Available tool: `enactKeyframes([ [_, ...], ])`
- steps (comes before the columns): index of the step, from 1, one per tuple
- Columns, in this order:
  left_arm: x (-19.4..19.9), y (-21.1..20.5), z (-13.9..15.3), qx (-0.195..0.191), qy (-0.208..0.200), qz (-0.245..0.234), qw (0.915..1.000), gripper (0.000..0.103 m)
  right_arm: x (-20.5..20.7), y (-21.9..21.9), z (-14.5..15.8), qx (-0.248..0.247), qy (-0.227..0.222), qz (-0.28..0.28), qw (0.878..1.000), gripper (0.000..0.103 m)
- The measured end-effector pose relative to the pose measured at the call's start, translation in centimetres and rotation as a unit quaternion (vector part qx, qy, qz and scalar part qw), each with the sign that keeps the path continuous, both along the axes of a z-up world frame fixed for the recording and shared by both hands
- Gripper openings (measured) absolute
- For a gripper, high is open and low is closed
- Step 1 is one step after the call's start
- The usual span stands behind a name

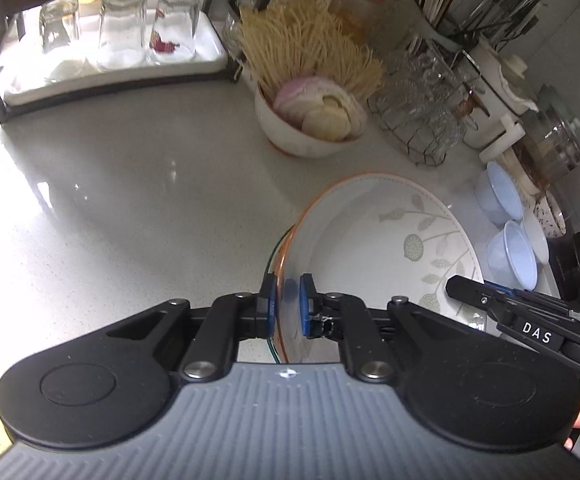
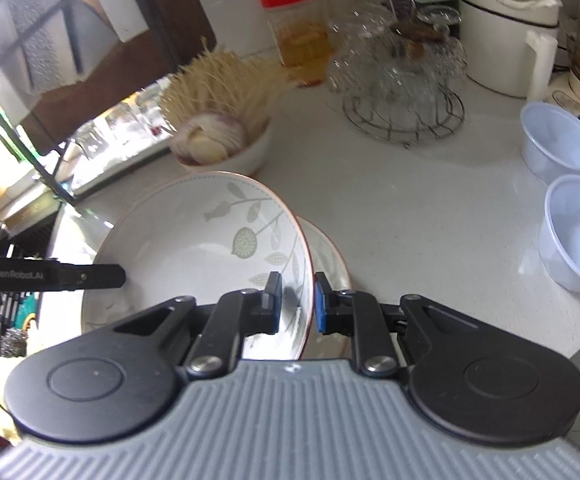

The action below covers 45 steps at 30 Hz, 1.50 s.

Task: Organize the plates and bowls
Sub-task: 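Lift the plate and carry it over the plate stack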

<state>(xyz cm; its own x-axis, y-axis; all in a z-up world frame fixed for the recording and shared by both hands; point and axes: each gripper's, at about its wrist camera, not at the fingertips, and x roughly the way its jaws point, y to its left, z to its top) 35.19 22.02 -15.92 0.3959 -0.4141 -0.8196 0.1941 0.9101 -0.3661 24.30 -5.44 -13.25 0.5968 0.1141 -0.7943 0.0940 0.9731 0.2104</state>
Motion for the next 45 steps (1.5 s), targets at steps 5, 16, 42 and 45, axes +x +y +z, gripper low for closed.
enactKeyframes([
  [5,0.4,-0.7,-1.0,0.006,0.008,-0.009,0.9999,0.013,0.2,-0.1,-0.9,-0.014,0.007,0.002,1.0,0.019],
  [16,0.7,-1.5,-0.8,0.025,-0.002,-0.016,0.9996,0.013,0.1,-0.2,-1.6,-0.018,0.006,0.004,1.0,0.02],
  [42,1.5,-0.4,-1.3,0.008,0.034,-0.015,0.9993,0.009,0.5,-1.1,-2.2,0.031,0.02,-0.026,0.999,0.019],
  [45,1.4,-0.4,-1.5,0.011,0.029,-0.011,0.9995,0.007,0.6,-1.5,-1.9,0.044,0.031,-0.032,0.998,0.02],
])
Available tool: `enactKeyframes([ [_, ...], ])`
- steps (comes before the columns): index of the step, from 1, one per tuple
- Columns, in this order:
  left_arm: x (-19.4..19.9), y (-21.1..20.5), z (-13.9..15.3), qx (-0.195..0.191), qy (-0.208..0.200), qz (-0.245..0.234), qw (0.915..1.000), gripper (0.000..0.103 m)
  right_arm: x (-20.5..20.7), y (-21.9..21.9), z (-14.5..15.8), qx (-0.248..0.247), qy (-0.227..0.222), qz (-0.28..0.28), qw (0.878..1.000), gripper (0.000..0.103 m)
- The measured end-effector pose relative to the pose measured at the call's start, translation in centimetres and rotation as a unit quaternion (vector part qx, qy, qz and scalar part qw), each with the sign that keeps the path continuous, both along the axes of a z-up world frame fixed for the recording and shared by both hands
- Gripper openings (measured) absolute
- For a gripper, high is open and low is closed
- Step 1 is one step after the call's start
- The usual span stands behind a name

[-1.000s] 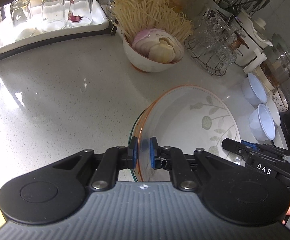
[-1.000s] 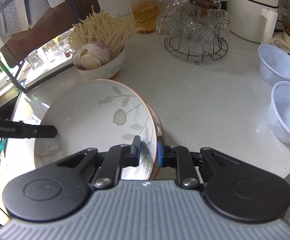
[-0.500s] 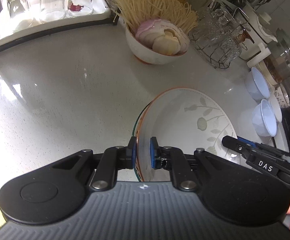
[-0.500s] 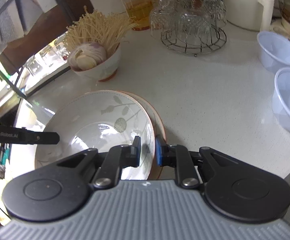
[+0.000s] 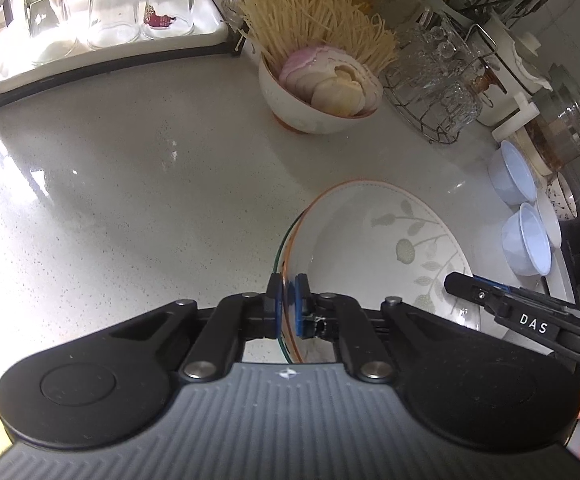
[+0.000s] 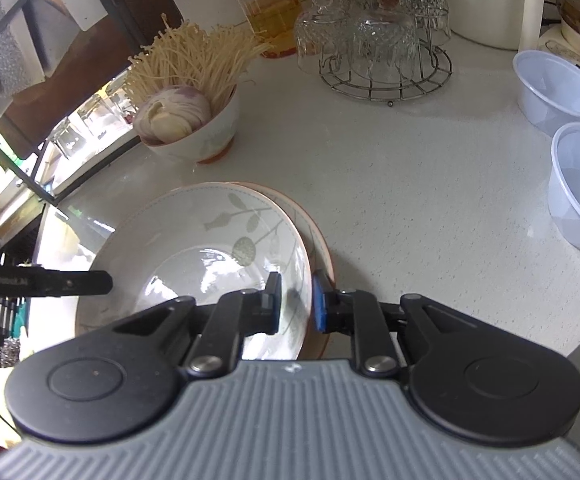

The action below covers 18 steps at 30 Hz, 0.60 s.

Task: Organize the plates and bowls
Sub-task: 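Lift the plate and carry it over the plate stack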

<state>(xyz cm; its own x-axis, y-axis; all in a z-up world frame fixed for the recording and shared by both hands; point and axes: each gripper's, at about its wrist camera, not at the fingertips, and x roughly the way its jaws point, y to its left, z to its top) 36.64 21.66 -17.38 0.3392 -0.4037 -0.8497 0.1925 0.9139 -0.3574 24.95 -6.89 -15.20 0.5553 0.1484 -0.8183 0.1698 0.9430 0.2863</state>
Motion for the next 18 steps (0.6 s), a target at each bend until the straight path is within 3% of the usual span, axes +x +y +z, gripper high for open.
enactKeyframes([
  [11,-0.3,0.0,-0.7,-0.01,0.005,0.02,0.9997,0.007,-0.3,-2.3,0.4,0.095,0.046,-0.067,0.992,0.02],
  [18,-0.2,0.0,-0.7,-0.014,0.002,0.021,0.9997,0.007,-1.1,-2.7,0.9,0.105,0.058,-0.081,0.989,0.02],
])
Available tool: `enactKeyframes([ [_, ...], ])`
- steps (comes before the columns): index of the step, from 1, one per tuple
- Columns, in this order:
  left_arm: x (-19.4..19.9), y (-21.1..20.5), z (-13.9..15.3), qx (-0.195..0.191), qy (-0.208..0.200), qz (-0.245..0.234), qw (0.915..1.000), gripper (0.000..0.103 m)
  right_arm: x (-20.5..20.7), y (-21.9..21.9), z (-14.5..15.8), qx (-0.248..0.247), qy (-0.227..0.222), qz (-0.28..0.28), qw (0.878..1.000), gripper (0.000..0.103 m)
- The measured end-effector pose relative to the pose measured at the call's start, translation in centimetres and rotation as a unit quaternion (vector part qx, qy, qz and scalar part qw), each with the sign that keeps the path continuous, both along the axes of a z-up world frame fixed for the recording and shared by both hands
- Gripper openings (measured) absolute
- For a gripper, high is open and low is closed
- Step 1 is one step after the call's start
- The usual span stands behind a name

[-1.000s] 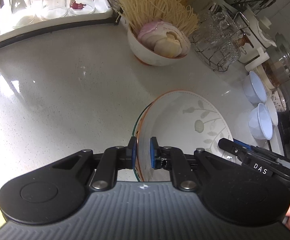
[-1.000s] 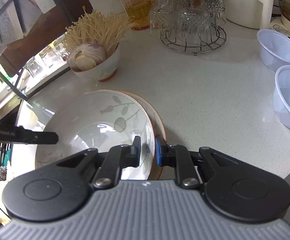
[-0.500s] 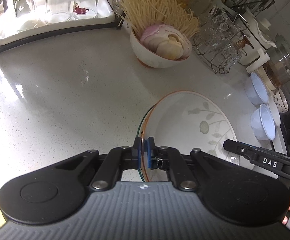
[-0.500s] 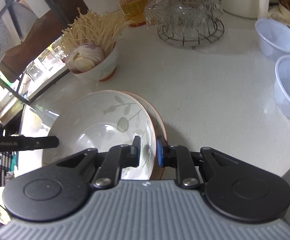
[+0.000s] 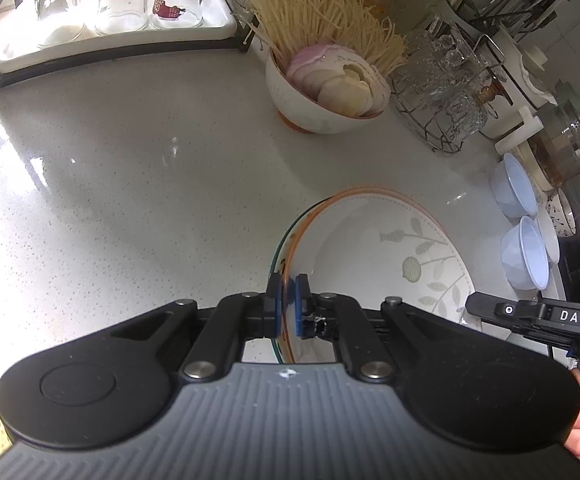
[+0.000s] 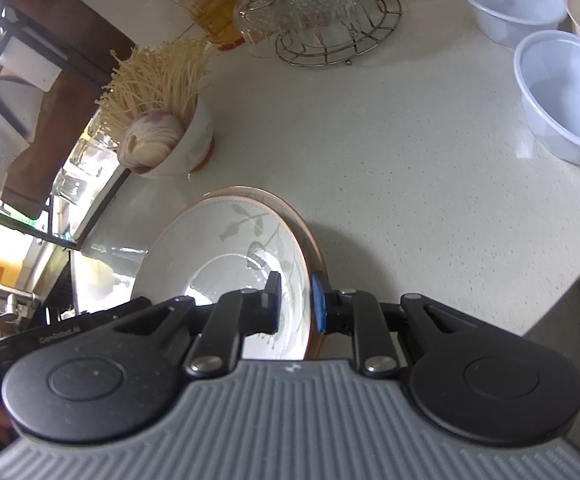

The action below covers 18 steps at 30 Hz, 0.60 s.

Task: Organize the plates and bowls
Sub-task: 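Lift the plate and carry it over the plate stack, then lower the plate onto the stack and open both grippers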

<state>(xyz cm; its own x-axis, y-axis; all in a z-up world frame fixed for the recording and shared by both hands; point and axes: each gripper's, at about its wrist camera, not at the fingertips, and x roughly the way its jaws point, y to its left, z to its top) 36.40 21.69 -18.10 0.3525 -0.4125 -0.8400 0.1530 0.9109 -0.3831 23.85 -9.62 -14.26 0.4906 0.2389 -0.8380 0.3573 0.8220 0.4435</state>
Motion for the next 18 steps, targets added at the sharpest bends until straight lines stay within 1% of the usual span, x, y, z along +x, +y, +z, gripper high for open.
enactKeyframes([
  [3,0.0,0.1,0.0,-0.002,0.001,0.004,1.0,0.007,-0.1,-0.3,0.9,-0.025,-0.008,-0.006,1.0,0.021],
  [5,0.0,0.2,0.0,-0.005,0.002,0.004,1.0,0.006,-0.1,-0.6,1.1,-0.025,-0.016,-0.004,1.0,0.021],
  [8,-0.1,0.3,0.0,-0.007,0.002,0.004,1.0,0.006,-0.1,-0.5,0.9,-0.028,-0.012,-0.005,1.0,0.021],
  [13,-0.3,0.8,0.2,-0.016,0.006,0.006,0.9998,0.007,-0.1,0.0,1.1,-0.05,-0.014,-0.006,0.999,0.021],
  [14,-0.3,0.8,0.6,-0.01,0.002,0.007,0.9999,0.007,-0.2,0.1,1.3,-0.058,-0.018,-0.005,0.998,0.021],
  [15,-0.2,0.8,0.9,-0.001,-0.001,0.006,1.0,0.011,-0.2,0.3,1.6,-0.065,-0.023,-0.004,0.998,0.021],
  [16,-0.2,0.8,1.2,0.004,-0.004,0.005,1.0,0.018,-0.2,0.4,1.9,-0.071,-0.027,-0.004,0.997,0.021],
  [17,-0.2,0.9,1.6,0.002,-0.011,0.006,0.9999,0.022,-0.2,0.6,2.1,-0.077,-0.031,-0.004,0.997,0.021],
  [18,-0.1,1.0,1.9,0.0,-0.013,0.008,0.9999,0.022,-0.2,0.7,2.4,-0.082,-0.035,-0.004,0.996,0.021],
])
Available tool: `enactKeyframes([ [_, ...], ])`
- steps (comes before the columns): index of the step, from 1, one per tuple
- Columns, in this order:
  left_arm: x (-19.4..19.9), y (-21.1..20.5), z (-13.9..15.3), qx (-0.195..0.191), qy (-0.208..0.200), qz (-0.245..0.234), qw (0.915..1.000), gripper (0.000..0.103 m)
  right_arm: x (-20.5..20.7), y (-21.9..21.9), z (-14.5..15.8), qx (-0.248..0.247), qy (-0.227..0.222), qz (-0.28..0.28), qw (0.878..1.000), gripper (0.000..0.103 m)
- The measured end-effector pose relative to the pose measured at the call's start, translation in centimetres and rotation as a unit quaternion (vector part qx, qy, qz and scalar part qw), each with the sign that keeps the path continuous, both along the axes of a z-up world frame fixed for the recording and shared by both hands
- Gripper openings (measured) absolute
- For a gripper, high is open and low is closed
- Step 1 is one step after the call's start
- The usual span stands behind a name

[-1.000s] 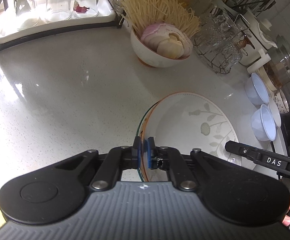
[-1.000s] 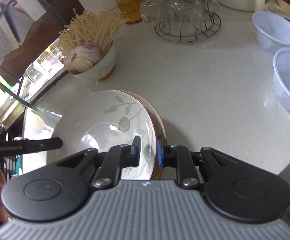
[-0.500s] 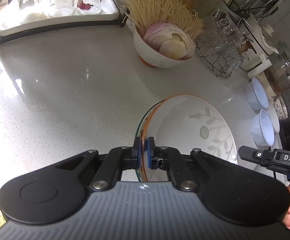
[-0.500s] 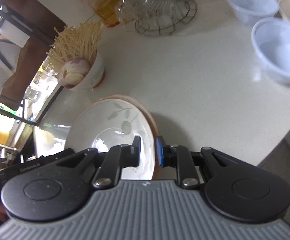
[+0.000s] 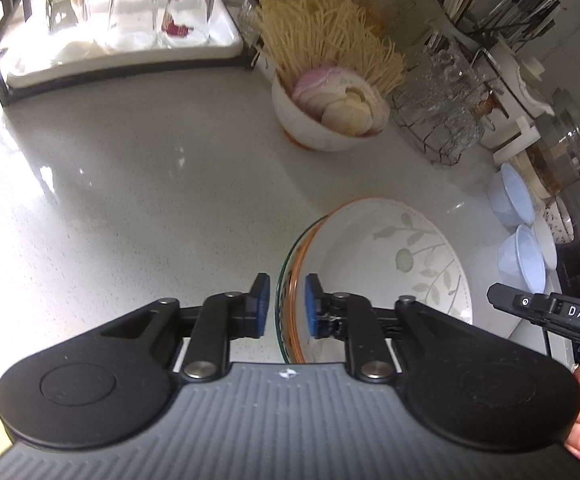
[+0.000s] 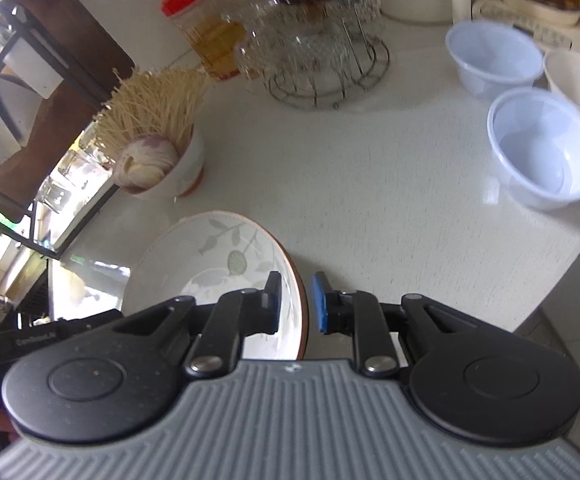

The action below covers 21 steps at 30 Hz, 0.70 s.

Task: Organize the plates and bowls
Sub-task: 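Lower the plate onto the stack and open both grippers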

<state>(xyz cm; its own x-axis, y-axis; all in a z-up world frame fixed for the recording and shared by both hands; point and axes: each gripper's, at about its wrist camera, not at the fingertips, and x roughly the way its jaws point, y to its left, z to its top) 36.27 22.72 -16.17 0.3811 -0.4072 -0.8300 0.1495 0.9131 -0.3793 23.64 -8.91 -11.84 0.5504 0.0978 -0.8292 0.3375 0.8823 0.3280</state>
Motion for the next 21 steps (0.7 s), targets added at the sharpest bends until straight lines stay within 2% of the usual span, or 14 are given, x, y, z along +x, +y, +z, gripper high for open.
enactKeyframes([
  [8,0.0,-0.2,4.4,0.005,-0.052,-0.022,0.9984,0.023,-0.2,1.6,3.6,-0.051,-0.051,0.008,0.997,0.021],
  [14,-0.8,-0.9,7.9,-0.004,-0.088,-0.04,0.9953,0.023,-0.7,2.4,5.9,-0.071,-0.081,0.004,0.994,0.021],
  [21,-1.3,-3.1,9.7,-0.004,-0.106,-0.049,0.9931,0.023,-1.3,2.0,7.7,-0.091,-0.11,0.016,0.99,0.021],
])
